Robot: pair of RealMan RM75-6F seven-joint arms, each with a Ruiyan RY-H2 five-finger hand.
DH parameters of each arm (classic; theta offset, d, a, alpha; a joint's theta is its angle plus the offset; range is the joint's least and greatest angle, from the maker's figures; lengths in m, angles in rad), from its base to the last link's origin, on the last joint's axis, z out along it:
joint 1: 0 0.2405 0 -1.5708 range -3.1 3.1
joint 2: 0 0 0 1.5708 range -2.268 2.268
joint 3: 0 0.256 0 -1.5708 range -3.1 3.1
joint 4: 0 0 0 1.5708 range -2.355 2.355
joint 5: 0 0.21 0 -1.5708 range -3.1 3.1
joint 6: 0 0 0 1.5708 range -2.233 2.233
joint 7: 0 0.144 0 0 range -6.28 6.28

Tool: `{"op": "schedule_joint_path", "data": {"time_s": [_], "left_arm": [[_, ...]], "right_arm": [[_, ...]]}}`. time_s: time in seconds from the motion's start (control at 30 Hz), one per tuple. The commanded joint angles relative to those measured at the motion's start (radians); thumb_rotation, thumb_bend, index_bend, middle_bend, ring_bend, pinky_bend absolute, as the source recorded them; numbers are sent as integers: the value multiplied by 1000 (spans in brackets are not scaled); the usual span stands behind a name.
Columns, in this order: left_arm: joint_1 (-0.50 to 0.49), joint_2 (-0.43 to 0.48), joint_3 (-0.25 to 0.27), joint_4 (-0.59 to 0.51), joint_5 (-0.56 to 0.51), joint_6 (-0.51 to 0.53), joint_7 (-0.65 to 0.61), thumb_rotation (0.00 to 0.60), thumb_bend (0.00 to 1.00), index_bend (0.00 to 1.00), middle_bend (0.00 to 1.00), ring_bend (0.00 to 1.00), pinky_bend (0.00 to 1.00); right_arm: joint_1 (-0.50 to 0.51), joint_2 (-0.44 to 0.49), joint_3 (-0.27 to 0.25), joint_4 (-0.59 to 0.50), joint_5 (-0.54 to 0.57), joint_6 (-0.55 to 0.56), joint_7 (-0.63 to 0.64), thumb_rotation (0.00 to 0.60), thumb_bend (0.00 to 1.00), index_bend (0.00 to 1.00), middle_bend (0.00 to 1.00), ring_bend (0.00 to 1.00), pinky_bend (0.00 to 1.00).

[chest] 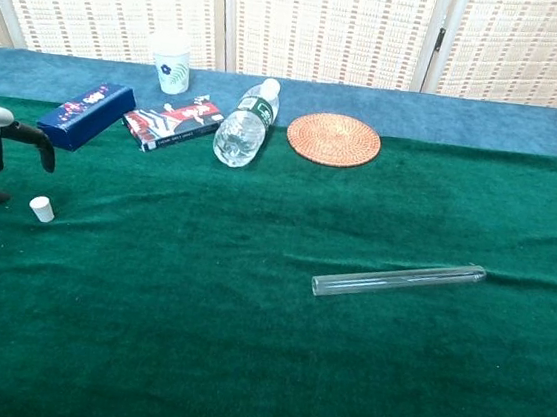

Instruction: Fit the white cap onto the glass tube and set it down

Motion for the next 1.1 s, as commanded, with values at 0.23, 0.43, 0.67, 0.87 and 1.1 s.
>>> {"op": "schedule_joint_path", "data": {"time_s": [0.23, 0.43, 0.67, 0.87, 1.1], "left_arm": [[2, -79, -11, 122, 36, -20, -51, 600, 304, 410, 964, 847, 762], [-5, -106, -22, 155, 30, -45, -56, 600, 319, 428, 964, 847, 762], [-8, -121, -33, 180, 25, -60, -69, 600, 321, 447, 965, 848, 762], [-8, -134, -38, 199, 28, -68, -83, 600, 350, 459, 965, 848, 762], [-9, -139, -44, 213, 26, -80, -90, 600, 387, 469, 965, 848, 762]], "right_arm": [[0, -3, 0, 9, 5, -4, 8, 513, 335, 0, 50, 246, 0], [-1, -3, 0, 12, 8, -6, 12, 512, 335, 0, 50, 246, 0], [-1, -3, 1, 13, 10, -6, 12, 512, 335, 0, 50, 246, 0], [-1, -4, 1, 14, 13, -10, 12, 513, 335, 0, 52, 247, 0], [-2, -3, 1, 12, 14, -8, 10, 510, 335, 0, 54, 249, 0]]}}
